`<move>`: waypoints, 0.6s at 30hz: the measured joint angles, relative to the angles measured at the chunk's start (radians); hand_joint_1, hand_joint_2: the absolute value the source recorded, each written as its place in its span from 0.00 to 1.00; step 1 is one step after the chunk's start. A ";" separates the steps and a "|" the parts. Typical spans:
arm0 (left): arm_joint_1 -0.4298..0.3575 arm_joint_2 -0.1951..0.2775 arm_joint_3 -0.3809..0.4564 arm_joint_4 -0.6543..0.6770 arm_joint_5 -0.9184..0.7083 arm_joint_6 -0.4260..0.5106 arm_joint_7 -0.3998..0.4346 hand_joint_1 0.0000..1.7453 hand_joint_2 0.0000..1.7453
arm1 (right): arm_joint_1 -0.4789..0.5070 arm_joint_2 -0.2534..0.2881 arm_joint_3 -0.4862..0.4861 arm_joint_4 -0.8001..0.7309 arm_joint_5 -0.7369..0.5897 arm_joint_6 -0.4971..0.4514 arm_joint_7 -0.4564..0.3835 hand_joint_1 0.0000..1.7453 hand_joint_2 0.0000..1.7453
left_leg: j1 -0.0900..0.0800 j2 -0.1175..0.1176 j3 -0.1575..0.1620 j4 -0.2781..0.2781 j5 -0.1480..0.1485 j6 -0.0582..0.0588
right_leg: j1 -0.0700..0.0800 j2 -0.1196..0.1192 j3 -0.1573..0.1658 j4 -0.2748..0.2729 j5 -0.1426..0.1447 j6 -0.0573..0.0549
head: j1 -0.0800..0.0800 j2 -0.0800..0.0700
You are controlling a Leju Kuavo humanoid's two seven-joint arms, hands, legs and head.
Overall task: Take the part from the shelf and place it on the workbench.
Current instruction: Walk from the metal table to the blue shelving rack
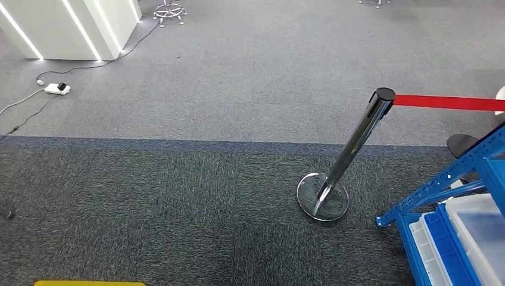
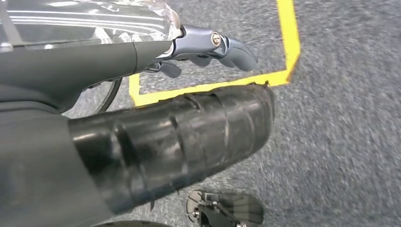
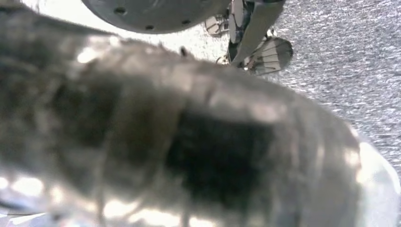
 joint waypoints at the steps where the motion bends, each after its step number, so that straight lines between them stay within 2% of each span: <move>1: 0.001 0.000 0.001 0.000 0.000 0.000 0.000 0.00 0.00 | -0.001 0.000 0.000 0.000 0.000 0.000 0.000 0.00 0.00 | 0.002 0.015 0.004 -0.009 0.004 0.005 | 0.002 -0.030 -0.017 0.037 -0.024 0.003 | 0.001 0.000; 2: 0.002 0.000 0.002 0.000 0.000 0.000 0.000 0.00 0.00 | -0.002 0.000 0.000 0.000 0.000 0.000 0.001 0.00 0.00 | 0.000 0.030 0.006 -0.013 0.005 0.007 | 0.002 -0.061 -0.044 0.093 -0.057 0.006 | 0.001 0.000; 3: 0.003 -0.001 0.004 0.000 0.000 0.000 0.000 0.00 0.00 | -0.003 0.000 0.000 0.000 0.000 0.000 0.001 0.00 0.00 | -0.001 0.045 0.006 -0.014 0.004 0.009 | 0.000 -0.077 -0.076 0.158 -0.091 0.011 | 0.002 0.000; 4: 0.003 -0.001 0.006 0.000 0.000 0.000 0.000 0.00 0.00 | -0.003 0.000 0.000 0.000 0.000 0.000 0.001 0.00 0.00 | -0.002 0.060 0.006 -0.013 0.002 0.009 | -0.002 -0.083 -0.103 0.214 -0.114 0.015 | 0.002 0.000; 5: 0.003 -0.001 0.007 0.000 0.000 0.000 0.000 0.00 0.00 | -0.003 0.000 0.000 0.000 0.000 0.000 0.001 0.00 0.00 | -0.002 0.075 0.006 -0.012 0.000 0.008 | -0.005 -0.086 -0.116 0.243 -0.119 0.019 | 0.002 0.000; 6: 0.003 -0.001 0.008 0.000 0.000 0.000 0.000 0.00 0.00 | -0.002 -0.001 0.000 0.000 0.001 0.000 0.001 0.00 0.00 | -0.001 0.088 0.007 -0.011 -0.002 0.006 | -0.008 -0.090 -0.108 0.232 -0.105 0.022 | 0.002 0.000; 7: 0.003 -0.001 0.009 0.000 0.000 0.000 0.000 0.00 0.00 | -0.001 -0.002 0.000 0.001 0.001 0.000 0.001 0.00 0.00 | -0.001 0.099 0.008 -0.009 -0.005 0.004 | -0.010 -0.097 -0.080 0.185 -0.076 0.024 | 0.002 0.000; 9: 0.002 -0.002 0.009 0.000 0.000 0.000 0.000 0.00 0.00 | -0.001 -0.004 0.000 0.001 0.001 0.000 0.002 0.00 0.00 | -0.002 0.120 0.011 -0.001 -0.015 -0.006 | -0.011 -0.127 -0.003 0.049 -0.021 0.022 | 0.002 0.000; 10: 0.001 -0.003 0.009 0.000 0.000 -0.001 0.000 0.00 0.00 | -0.002 -0.004 0.000 0.001 0.001 0.000 0.002 0.00 0.00 | -0.003 0.128 0.011 0.004 -0.020 -0.012 | -0.009 -0.139 0.022 0.003 -0.007 0.017 | 0.002 0.000; 11: 0.000 -0.003 0.009 0.000 0.000 -0.001 0.000 0.00 0.00 | -0.003 -0.004 0.000 0.001 0.001 0.000 0.002 0.00 0.00 | -0.005 0.135 0.013 0.007 -0.024 -0.019 | -0.006 -0.147 0.034 -0.020 -0.004 0.012 | 0.001 0.000; 13: -0.003 -0.003 0.010 0.000 0.000 -0.001 0.000 0.00 0.00 | -0.002 -0.004 0.000 0.001 0.002 0.000 0.002 0.00 0.00 | -0.004 0.148 0.020 0.007 -0.028 -0.030 | -0.002 -0.135 0.033 -0.024 -0.006 -0.001 | 0.000 0.000; 14: -0.005 -0.003 0.010 0.000 0.000 0.000 0.000 0.00 0.00 | 0.000 -0.004 0.000 0.001 0.003 0.000 0.002 0.00 0.00 | -0.002 0.145 0.023 0.010 -0.033 -0.036 | -0.003 -0.127 0.034 -0.027 -0.004 -0.007 | 0.000 0.000; 16: -0.006 -0.003 0.010 0.000 0.000 0.000 0.000 0.00 0.00 | -0.001 -0.005 0.000 0.001 0.003 0.000 0.004 0.00 0.00 | 0.004 0.110 0.006 0.057 -0.068 -0.045 | -0.006 -0.111 0.038 -0.033 0.000 -0.019 | 0.000 0.000; 18: -0.004 -0.003 0.010 0.000 0.000 0.000 0.000 0.00 0.00 | -0.003 -0.005 0.000 0.001 0.005 0.000 0.005 0.00 0.00 | 0.006 0.066 -0.053 0.178 -0.131 -0.048 | -0.006 -0.095 0.038 -0.034 0.001 -0.026 | -0.001 0.000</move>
